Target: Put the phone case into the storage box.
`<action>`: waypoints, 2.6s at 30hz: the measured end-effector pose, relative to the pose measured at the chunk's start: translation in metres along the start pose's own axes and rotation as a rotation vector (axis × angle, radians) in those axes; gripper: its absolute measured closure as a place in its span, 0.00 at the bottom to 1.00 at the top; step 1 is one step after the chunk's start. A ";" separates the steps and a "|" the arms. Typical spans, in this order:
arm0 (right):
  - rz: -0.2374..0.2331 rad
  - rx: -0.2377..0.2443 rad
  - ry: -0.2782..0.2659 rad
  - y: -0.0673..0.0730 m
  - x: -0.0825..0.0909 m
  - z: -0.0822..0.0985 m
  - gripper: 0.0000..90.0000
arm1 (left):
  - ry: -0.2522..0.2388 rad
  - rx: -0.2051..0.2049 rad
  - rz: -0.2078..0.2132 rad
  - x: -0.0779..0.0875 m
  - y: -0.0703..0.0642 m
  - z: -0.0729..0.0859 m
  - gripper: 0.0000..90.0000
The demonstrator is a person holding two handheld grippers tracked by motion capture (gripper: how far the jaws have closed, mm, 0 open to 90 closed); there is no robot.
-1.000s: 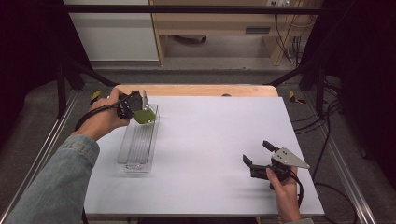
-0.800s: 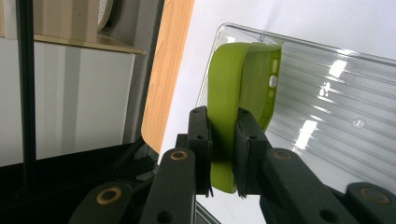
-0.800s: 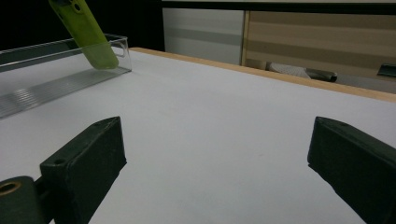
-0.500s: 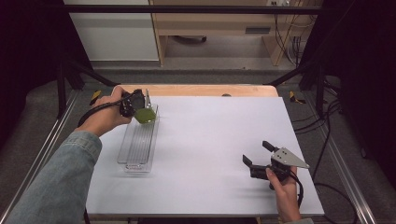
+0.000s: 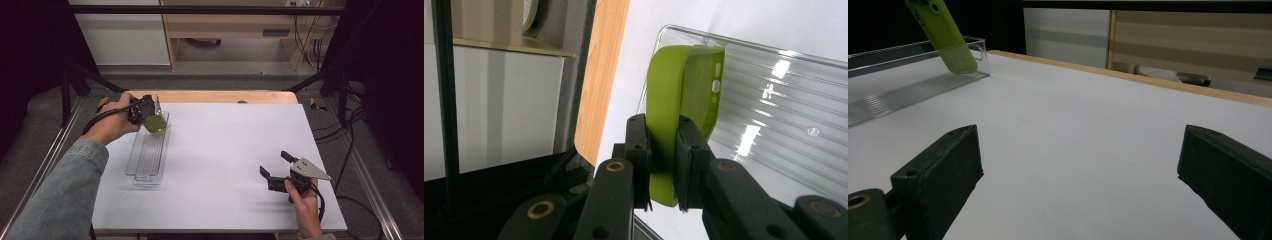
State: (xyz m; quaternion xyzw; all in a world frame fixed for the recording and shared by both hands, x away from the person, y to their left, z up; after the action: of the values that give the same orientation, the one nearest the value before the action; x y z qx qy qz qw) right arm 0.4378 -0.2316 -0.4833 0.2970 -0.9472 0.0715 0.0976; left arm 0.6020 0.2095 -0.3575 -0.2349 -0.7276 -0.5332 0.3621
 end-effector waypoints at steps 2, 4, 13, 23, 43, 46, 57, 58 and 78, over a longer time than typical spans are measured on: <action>-0.001 -0.001 0.000 0.000 0.000 0.000 0.05 | 0.001 -0.001 0.002 0.000 0.000 0.000 0.87; -0.001 0.001 0.000 0.000 0.000 0.000 0.05 | 0.003 -0.002 0.005 -0.001 0.000 0.000 0.87; 0.001 -0.002 0.000 0.000 0.000 0.000 0.05 | 0.002 -0.005 0.003 -0.002 0.001 0.001 0.87; 0.000 -0.002 0.002 0.000 0.000 0.000 0.05 | -0.008 -0.015 0.005 -0.004 0.003 0.000 0.87; 0.002 -0.010 0.014 0.000 -0.001 0.001 0.05 | -0.064 -0.020 -0.065 -0.013 0.005 -0.004 0.84; 0.001 -0.012 0.013 0.000 -0.001 0.001 0.05 | -0.068 -0.020 -0.079 -0.015 0.005 -0.004 0.83; -0.004 -0.008 0.017 0.000 -0.001 0.002 0.05 | -0.094 -0.009 -0.122 -0.021 0.005 -0.005 0.81; -0.005 -0.012 0.016 0.000 -0.001 0.002 0.05 | -0.094 -0.007 -0.127 -0.021 0.004 -0.005 0.81; -0.011 -0.014 0.025 0.000 -0.002 0.002 0.05 | -0.109 0.024 -0.166 -0.029 0.008 -0.009 0.80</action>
State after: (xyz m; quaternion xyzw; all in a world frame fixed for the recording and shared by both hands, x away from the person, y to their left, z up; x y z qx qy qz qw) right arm 0.4388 -0.2309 -0.4860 0.3006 -0.9447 0.0679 0.1120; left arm 0.6288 0.2051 -0.3735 -0.1981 -0.7696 -0.5390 0.2792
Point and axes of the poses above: each handheld gripper's, and its own axes: x roughly backward along the jaws, z roughly out of its underside, y roughly to its left, the point moved 2 cm from there along -x, roughly forward along the jaws, and after that the axes turned 8 degrees about x, right-handed, at the moved point
